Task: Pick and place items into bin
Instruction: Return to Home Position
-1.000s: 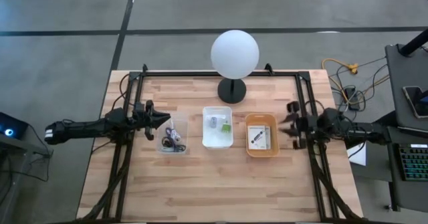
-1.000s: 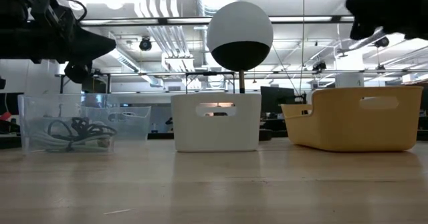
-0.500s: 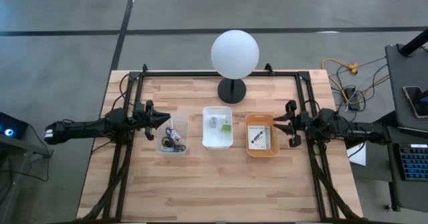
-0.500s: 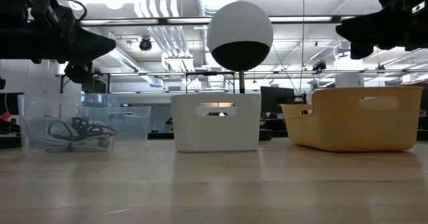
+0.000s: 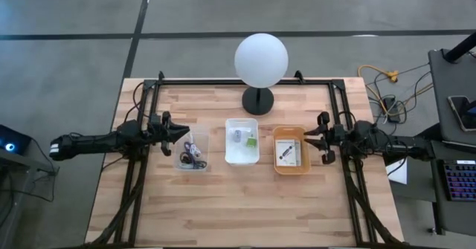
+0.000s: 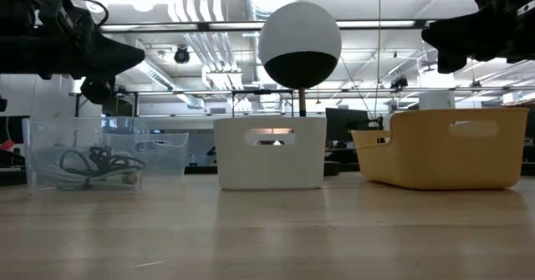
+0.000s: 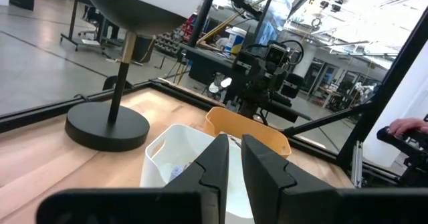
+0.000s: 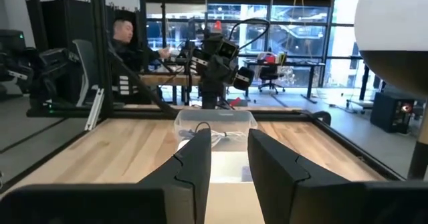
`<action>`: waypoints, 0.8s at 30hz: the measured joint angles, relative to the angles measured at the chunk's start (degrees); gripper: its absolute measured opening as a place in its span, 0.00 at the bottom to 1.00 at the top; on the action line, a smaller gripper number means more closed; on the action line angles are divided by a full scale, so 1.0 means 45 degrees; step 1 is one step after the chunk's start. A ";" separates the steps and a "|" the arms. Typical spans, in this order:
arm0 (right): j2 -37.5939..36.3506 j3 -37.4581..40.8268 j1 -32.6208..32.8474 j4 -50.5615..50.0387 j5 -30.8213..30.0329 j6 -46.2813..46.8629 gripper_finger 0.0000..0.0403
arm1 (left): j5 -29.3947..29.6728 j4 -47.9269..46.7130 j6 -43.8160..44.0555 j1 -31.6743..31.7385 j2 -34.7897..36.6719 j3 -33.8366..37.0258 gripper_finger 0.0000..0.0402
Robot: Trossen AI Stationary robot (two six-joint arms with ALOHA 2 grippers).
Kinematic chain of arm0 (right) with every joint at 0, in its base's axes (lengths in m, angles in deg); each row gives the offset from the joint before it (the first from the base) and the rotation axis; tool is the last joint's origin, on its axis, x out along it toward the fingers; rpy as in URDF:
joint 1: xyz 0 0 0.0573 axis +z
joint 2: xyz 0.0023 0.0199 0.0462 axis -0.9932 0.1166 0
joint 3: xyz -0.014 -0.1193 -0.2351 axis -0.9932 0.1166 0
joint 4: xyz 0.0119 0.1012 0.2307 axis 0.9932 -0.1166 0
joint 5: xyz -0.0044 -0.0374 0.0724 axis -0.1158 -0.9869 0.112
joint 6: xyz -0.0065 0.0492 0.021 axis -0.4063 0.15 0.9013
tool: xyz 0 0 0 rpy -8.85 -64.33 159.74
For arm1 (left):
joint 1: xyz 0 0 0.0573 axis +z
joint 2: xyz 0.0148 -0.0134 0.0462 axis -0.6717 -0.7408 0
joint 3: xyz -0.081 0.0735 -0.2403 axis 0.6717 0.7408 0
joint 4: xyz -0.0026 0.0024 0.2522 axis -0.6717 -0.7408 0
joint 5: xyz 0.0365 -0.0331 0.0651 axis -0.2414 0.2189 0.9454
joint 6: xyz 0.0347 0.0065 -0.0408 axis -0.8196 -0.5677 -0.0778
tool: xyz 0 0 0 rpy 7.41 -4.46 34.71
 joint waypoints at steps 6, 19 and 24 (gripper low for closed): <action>0.0000 0.0000 -0.0003 -0.0003 -0.0003 -0.0004 0.22 | 0.0000 0.0000 0.0002 0.0002 0.0000 0.0000 0.07; 0.0000 0.0000 0.0000 0.0002 -0.0010 0.0010 0.22 | 0.0005 -0.0073 -0.5326 0.0002 -0.0002 0.0000 0.07; 0.0000 0.0000 -0.0003 0.0002 -0.0018 0.0014 0.22 | 0.0005 -0.0121 -0.5326 0.0002 0.0000 0.0000 0.07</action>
